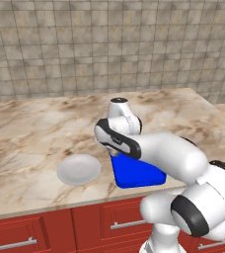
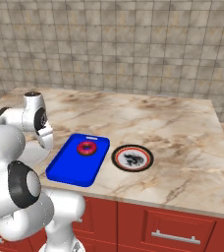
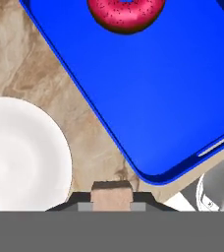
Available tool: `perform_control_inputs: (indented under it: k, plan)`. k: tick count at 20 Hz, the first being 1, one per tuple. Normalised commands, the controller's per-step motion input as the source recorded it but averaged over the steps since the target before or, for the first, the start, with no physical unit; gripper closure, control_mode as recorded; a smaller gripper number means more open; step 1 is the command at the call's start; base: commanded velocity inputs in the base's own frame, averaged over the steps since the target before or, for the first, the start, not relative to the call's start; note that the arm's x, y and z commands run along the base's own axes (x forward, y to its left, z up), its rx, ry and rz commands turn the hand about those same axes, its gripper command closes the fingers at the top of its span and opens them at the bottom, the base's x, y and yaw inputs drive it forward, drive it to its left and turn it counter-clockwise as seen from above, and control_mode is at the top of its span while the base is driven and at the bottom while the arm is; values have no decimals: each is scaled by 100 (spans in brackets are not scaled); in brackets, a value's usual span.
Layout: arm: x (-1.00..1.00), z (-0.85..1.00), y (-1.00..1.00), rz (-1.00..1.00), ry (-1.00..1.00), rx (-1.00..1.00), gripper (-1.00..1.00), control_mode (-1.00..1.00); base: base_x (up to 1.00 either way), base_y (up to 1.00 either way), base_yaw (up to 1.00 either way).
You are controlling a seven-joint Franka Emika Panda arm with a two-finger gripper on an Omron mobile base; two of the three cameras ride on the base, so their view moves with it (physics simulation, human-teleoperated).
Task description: Move the dessert items from the plates to the tray.
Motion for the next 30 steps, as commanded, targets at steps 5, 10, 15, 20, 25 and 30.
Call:
perform_control_inputs:
  k: [5,10,15,20,25,30]
  plan:
    - [0,-8,-57,7,12,0,100,-100,0,0,0]
    - [0,-27,-51,7,10,0,100,-100,0,0,0]
    - [0,-43,-30,3,1,0,100,-100,0,0,0]
    - [4,-45,-7,0,0,0,100,-100,0,0,0]
    - [23,-33,-10,0,1,0,100,-100,0,0,0]
    - [38,-25,-15,1,0,0,100,-100,0,0,0]
